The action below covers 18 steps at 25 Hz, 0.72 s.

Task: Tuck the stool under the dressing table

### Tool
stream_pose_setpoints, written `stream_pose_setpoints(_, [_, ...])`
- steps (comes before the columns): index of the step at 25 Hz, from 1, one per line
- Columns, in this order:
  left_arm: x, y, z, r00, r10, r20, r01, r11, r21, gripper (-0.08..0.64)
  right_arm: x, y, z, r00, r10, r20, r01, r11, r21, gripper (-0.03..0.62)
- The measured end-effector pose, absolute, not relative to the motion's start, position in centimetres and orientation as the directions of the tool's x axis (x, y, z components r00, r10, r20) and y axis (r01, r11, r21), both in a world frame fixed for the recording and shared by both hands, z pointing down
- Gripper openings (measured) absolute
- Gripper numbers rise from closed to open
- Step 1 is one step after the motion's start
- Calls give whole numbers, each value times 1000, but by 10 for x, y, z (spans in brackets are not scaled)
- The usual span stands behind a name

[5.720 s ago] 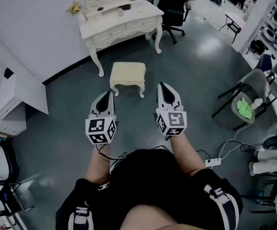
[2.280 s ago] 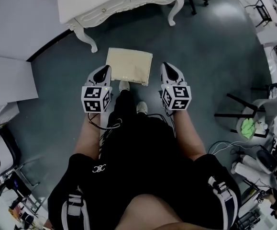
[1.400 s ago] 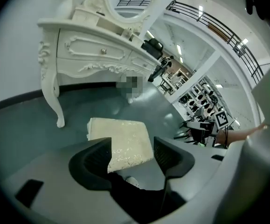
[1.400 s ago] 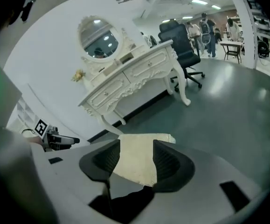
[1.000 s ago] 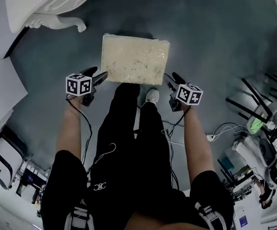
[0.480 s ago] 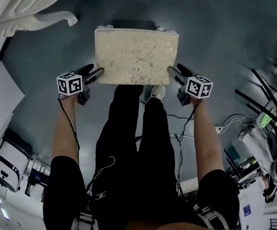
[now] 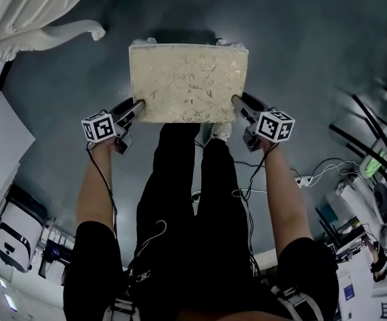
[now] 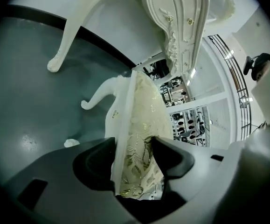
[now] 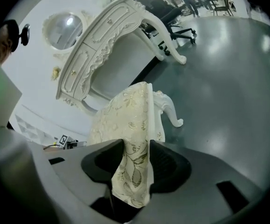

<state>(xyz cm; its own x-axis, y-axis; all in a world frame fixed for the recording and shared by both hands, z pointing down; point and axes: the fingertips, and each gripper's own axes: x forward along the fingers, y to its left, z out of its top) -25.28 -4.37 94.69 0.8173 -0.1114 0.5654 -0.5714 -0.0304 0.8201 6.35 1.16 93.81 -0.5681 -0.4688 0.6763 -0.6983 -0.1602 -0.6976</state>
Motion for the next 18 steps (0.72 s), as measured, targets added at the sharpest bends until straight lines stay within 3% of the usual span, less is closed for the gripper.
stream_pose_setpoints(7, [-247, -54, 954, 786, -121, 607, -614, -28, 789, 261, 71, -5, 941, -485, -475, 735, -780, -145, -608, 193])
stream_pose_setpoints(18, [-202, -123, 945, 765, -254, 591, -611, 0, 791, 261, 119, -95, 935, -360, -495, 791, -867, -136, -480, 169])
